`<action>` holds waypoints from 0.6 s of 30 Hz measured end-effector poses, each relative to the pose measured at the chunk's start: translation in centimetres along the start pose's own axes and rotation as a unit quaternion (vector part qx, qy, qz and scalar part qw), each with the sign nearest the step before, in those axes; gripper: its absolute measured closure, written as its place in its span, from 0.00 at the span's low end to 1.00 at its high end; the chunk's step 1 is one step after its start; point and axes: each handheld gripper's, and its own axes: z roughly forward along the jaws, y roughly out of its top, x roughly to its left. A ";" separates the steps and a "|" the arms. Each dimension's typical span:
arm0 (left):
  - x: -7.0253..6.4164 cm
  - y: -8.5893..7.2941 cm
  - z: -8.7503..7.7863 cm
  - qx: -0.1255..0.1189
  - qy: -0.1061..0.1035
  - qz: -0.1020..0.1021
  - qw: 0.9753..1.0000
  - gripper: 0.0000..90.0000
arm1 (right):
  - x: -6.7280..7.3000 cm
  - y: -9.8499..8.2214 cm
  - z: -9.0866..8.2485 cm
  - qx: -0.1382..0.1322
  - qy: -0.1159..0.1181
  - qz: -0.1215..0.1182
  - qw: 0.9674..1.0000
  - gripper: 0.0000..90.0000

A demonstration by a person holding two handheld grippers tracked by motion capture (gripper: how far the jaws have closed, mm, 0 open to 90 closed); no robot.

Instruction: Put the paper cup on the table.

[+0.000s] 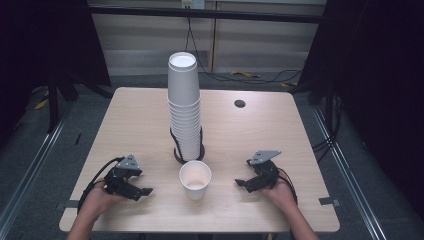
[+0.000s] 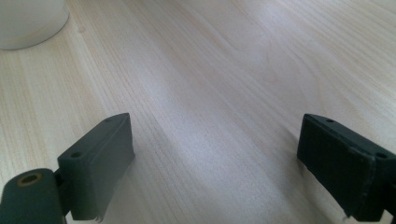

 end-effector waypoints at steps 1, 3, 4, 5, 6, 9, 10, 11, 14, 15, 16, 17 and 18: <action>0.1 -0.1 0.0 0.004 0.006 0.006 1.000 0.18 | 0.0 0.0 0.0 0.000 0.000 0.000 1.000 0.11; 0.1 -0.3 0.2 -0.001 0.007 -0.002 1.000 0.18 | 0.0 0.0 0.0 0.000 0.000 0.000 1.000 0.11; 0.2 -0.5 0.2 -0.008 0.009 0.000 1.000 0.18 | 0.0 0.0 0.0 0.000 0.000 -0.001 1.000 0.11; 0.2 -0.5 0.2 -0.009 0.012 -0.003 1.000 0.18 | 0.0 0.0 0.0 0.000 0.000 -0.001 1.000 0.11; 0.3 -0.6 0.2 -0.012 0.013 -0.001 1.000 0.18 | 0.0 0.0 0.0 0.000 0.001 0.000 1.000 0.11; 0.2 -0.7 0.3 -0.015 0.016 0.005 1.000 0.17 | 0.0 0.0 0.0 0.000 0.000 -0.001 1.000 0.11; 0.2 -0.7 0.3 -0.015 0.020 0.014 1.000 0.17 | 0.0 0.0 0.0 0.000 0.000 -0.001 1.000 0.11; 0.1 -0.8 0.4 -0.021 0.024 0.016 0.999 0.17 | 0.0 0.0 0.0 0.000 0.000 -0.001 1.000 0.11; 0.0 -0.9 0.5 -0.025 0.029 0.016 0.999 0.16 | 0.0 0.0 0.0 0.000 0.000 -0.001 1.000 0.11; 0.0 -0.9 0.5 -0.025 0.029 0.016 0.999 0.16 | 0.0 0.0 0.0 0.000 0.000 -0.001 1.000 0.11; 0.0 -1.0 0.5 -0.027 0.031 0.016 0.999 0.16 | 0.0 0.0 0.0 0.000 0.000 -0.001 1.000 0.11; 0.0 -1.0 0.5 -0.029 0.033 0.019 0.999 0.15 | 0.0 0.0 0.0 0.000 0.000 -0.001 1.000 0.11; 0.0 -1.1 0.6 -0.035 0.032 0.017 0.999 0.15 | 0.0 0.0 0.0 0.000 0.000 -0.001 1.000 0.11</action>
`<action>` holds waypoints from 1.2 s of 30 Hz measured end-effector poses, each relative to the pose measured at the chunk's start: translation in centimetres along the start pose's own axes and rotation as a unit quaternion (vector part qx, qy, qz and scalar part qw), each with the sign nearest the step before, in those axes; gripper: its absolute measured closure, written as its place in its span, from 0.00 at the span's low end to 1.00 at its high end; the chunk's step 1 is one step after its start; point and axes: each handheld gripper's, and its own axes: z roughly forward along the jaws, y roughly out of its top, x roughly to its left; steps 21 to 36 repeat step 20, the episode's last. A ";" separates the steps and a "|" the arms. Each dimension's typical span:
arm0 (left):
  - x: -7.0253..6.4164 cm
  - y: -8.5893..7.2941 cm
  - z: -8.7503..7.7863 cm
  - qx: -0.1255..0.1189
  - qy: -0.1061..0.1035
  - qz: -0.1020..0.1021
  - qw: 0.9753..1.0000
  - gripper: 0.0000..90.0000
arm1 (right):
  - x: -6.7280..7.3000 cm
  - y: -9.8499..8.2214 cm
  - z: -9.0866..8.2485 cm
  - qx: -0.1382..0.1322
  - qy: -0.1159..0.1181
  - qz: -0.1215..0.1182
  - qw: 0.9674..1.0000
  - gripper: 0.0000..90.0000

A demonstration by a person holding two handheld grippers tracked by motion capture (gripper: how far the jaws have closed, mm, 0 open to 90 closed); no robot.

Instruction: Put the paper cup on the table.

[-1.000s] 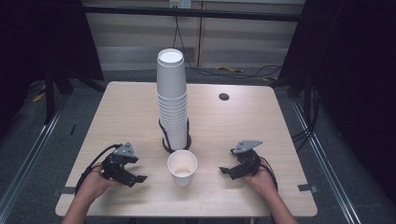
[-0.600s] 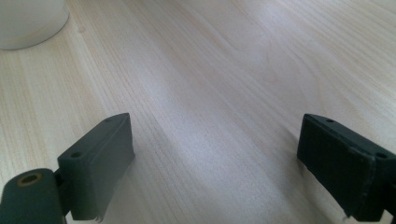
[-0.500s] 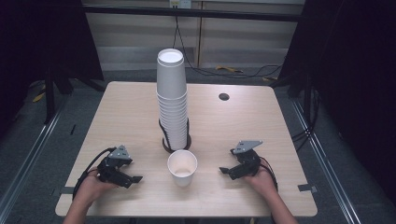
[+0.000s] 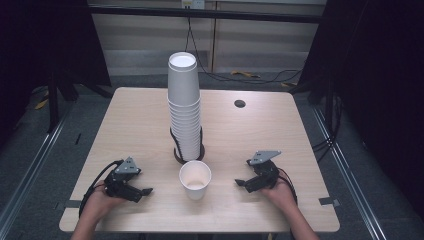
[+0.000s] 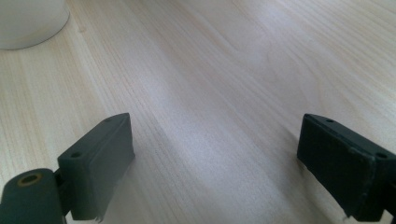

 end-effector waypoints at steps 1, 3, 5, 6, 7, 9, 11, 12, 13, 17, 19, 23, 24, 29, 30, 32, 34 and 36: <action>0.0 -0.1 0.0 -0.002 0.002 0.002 1.000 0.14 | 0.0 0.0 0.0 0.000 0.000 0.000 1.000 0.11; 0.0 -0.1 0.1 -0.007 0.002 0.003 1.000 0.12 | 0.0 0.0 0.0 0.000 0.000 0.000 1.000 0.11; 0.0 -0.4 0.2 -0.017 0.002 -0.001 1.000 0.10 | 0.0 0.0 0.0 0.000 0.000 0.000 1.000 0.11; 0.1 -0.5 0.2 -0.020 0.004 0.001 1.000 0.09 | 0.0 0.0 0.0 0.000 0.000 0.000 1.000 0.11; 0.1 -0.6 0.3 -0.027 0.004 0.001 1.000 0.08 | 0.0 0.0 0.0 0.000 0.000 0.000 1.000 0.11; 0.1 -0.7 0.4 -0.033 0.003 0.000 0.999 0.07 | 0.0 0.0 0.0 0.000 0.000 0.000 1.000 0.11; 0.1 -0.7 0.4 -0.031 0.007 0.002 0.999 0.06 | 0.0 0.0 0.0 0.000 0.000 0.000 1.000 0.11; 0.1 -0.7 0.4 -0.031 0.007 0.002 0.999 0.06 | 0.0 0.0 0.0 0.000 0.000 0.000 1.000 0.11; 0.1 -0.6 0.4 -0.029 0.009 0.002 1.000 0.05 | 0.0 0.0 0.0 0.000 0.000 0.001 1.000 0.11; 0.0 -0.6 0.4 -0.029 0.010 0.001 1.000 0.05 | 0.0 0.0 0.0 0.000 -0.001 0.001 1.000 0.11; 0.0 -0.6 0.4 -0.029 0.011 0.002 1.000 0.05 | 0.0 0.0 0.0 0.001 -0.002 0.002 1.000 0.11; 0.0 -0.6 0.4 -0.029 0.010 0.002 1.000 0.05 | 0.0 0.0 0.0 0.001 -0.003 0.003 1.000 0.11; 0.0 -0.6 0.4 -0.029 0.010 0.002 1.000 0.05 | 0.0 0.0 0.0 0.001 -0.003 0.003 1.000 0.11; 0.0 -0.6 0.4 -0.029 0.010 0.002 1.000 0.05 | 0.0 0.0 0.0 0.001 -0.003 0.003 1.000 0.11; 0.0 -0.6 0.4 -0.029 0.010 0.002 1.000 0.05 | 0.0 0.0 0.0 0.001 -0.003 0.003 1.000 0.11; 0.0 -0.6 0.4 -0.029 0.010 0.002 1.000 0.05 | 0.0 0.0 0.0 0.001 -0.003 0.003 1.000 0.11; 0.0 -0.6 0.4 -0.029 0.010 0.002 1.000 0.05 | 0.0 0.0 0.0 0.001 -0.003 0.003 1.000 0.11; 0.0 -0.6 0.4 -0.029 0.010 0.002 1.000 0.05 | 0.0 0.0 0.0 0.001 -0.003 0.003 1.000 0.11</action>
